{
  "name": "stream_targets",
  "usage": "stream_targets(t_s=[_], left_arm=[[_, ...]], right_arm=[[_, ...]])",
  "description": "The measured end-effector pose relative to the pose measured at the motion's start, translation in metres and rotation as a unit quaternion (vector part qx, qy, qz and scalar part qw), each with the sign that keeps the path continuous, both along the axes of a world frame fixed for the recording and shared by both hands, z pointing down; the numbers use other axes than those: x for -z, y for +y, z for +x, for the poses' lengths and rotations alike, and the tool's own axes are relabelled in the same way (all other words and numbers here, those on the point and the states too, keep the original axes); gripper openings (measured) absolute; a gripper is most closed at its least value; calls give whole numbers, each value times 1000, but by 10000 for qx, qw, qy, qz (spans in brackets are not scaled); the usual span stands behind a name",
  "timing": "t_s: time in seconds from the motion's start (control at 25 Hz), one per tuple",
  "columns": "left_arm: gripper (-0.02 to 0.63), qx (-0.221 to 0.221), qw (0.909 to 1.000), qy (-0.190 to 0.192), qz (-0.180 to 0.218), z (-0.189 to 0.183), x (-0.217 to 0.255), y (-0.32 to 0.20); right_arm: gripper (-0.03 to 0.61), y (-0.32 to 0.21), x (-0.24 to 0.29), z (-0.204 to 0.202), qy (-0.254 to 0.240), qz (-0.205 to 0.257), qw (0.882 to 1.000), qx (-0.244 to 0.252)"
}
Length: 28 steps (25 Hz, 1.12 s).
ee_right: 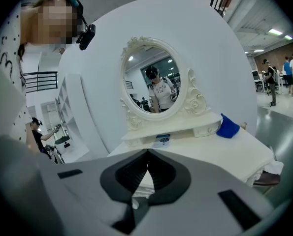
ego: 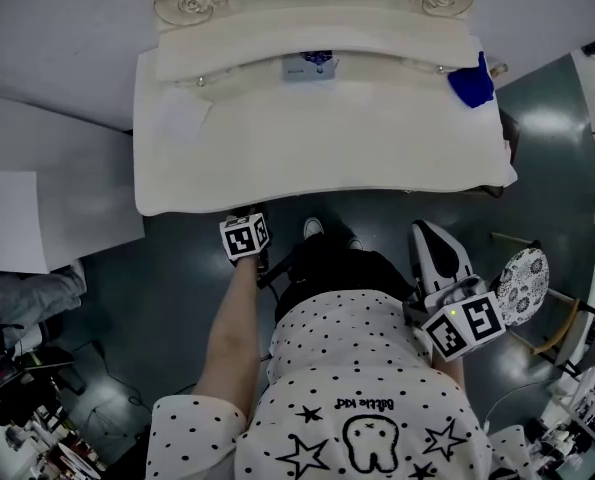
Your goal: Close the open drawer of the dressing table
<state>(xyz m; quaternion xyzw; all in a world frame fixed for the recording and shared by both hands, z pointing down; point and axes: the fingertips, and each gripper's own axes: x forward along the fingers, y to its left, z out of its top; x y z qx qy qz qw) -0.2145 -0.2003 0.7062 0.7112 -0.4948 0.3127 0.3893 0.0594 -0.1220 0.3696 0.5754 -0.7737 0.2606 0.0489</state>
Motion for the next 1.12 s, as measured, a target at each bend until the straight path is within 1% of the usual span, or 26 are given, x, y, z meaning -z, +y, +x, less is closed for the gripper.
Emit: stream_targets(t_s=[0.08, 0.16, 0.28, 0.36, 0.4, 0.52, 0.56, 0.64, 0.72, 0.84, 0.92, 1.04, 1.12], left_arm=[[156, 57, 9999, 101, -18, -1, 1, 2], [170, 21, 9999, 108, -18, -5, 3, 7], [179, -91, 9999, -64, 66, -16, 10, 16], [178, 13, 9995, -184, 247, -28, 18, 23], [165, 119, 9990, -214, 368, -35, 24, 28], [47, 394, 9958, -330, 760, -53, 45, 39], [30, 436, 9945, -369, 879, -56, 52, 43], [14, 488, 9918, -410, 1112, -60, 69, 51], [12, 516, 9884, -398, 1372, -59, 88, 56], [12, 446, 9814, -378, 1830, -47, 126, 58], [12, 364, 9743, -354, 2193, -35, 156, 58], [12, 231, 9600, -264, 2777, -11, 208, 59], [12, 80, 9484, -251, 3160, 6, 243, 63]], right_arm=[[9, 2, 0, 0, -69, 29, 10000, -33], [9, 3, 0, 0, -152, 78, 9998, -68], [9, 3, 0, 1, -303, 175, 9993, -86], [9, 4, 0, 2, -380, 228, 9990, -67], [9, 4, 0, 3, -405, 250, 9989, -50], [9, 6, 0, 6, -462, 323, 9984, 4], [9, 6, 0, 8, -472, 341, 9983, 25], [9, 9, 0, 13, -459, 361, 9983, 71], [9, 13, 0, 19, -428, 369, 9983, 107], [9, 21, 0, 29, -436, 372, 9983, 125], [9, 26, 0, 35, -449, 355, 9982, 150], [9, 36, 0, 42, -449, 299, 9983, 233], [9, 44, 0, 45, -441, 272, 9981, 324]])
